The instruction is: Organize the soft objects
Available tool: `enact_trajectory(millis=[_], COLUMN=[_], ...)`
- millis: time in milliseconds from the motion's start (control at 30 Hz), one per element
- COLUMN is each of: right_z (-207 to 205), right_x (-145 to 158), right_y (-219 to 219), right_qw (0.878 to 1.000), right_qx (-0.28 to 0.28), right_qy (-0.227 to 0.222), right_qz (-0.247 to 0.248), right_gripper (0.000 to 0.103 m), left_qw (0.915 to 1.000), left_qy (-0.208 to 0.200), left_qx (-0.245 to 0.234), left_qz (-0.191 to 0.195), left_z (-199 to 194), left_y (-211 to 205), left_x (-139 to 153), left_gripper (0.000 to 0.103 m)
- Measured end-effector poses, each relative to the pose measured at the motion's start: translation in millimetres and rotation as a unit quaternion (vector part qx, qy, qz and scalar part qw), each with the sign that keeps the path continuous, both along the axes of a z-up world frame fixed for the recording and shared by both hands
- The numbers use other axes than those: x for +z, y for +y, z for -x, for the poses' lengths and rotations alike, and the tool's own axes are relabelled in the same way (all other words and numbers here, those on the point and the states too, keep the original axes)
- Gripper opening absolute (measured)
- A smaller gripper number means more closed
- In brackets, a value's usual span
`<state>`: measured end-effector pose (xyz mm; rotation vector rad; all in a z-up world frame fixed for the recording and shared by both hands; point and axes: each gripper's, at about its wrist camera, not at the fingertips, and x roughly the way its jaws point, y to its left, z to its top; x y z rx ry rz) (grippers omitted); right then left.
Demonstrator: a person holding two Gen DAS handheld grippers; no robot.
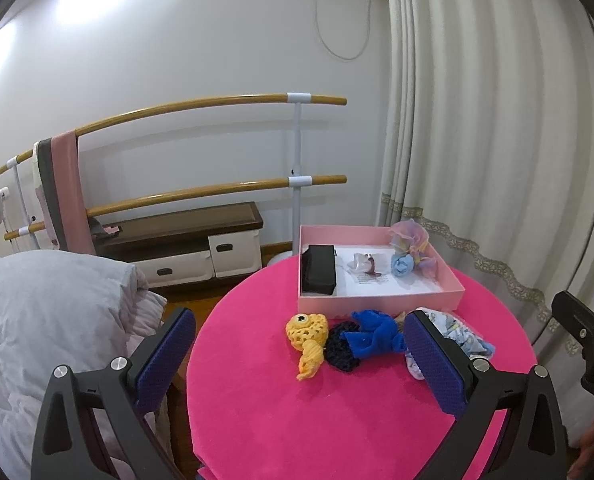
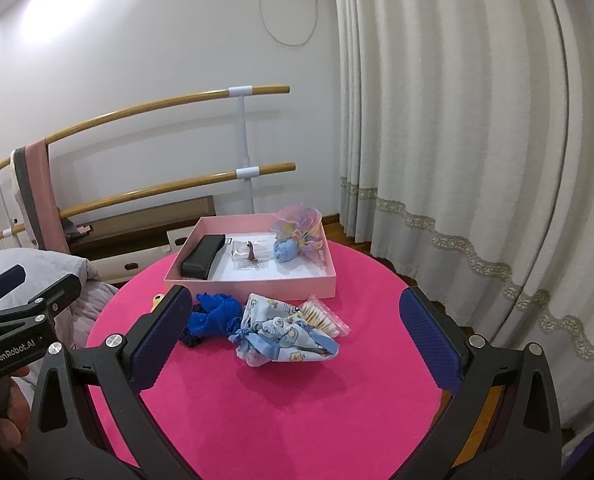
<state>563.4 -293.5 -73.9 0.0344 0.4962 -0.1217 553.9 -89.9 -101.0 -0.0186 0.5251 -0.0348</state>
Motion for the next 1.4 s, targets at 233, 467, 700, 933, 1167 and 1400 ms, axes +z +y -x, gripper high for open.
enact_trajectory(millis=[233,467,700,933,1167,1400], right_z=[-3.6,-11.8,-29.1,-54.2,-77.1,-97.8], right_x=[-2.5,-12.4,-35.2,-64.8,-86.4,-103.6], right_y=[-0.5,-2.8,-6.4,-7.4,-6.6,-7.0], right_qw=[1.0,1.0,0.998,0.994,0.991,0.988], right_qx=[0.0,0.001,0.009,0.022,0.027,0.026], right_qy=[0.007,0.024,0.061,0.105,0.133,0.154], right_qz=[0.005,0.006,-0.003,-0.013,-0.018,-0.017], right_gripper=[0.103,0.103,0.103,0.103,0.103,0.103], left_qw=[1.0,0.9997,0.9989,0.9969,0.9941,0.9916], left_qy=[0.009,0.024,0.046,0.077,0.106,0.127], left_qx=[-0.001,0.0,-0.001,0.001,0.006,0.001], left_qz=[-0.002,-0.004,-0.008,-0.014,-0.021,-0.026], left_z=[1.9,-3.9,-18.6,-48.0,-88.0,-128.7], left_y=[2.8,6.6,5.8,4.5,6.6,3.3], left_x=[-3.5,-9.0,-22.4,-44.8,-71.1,-96.3], left_gripper=[0.103,0.103,0.103,0.103,0.103,0.103])
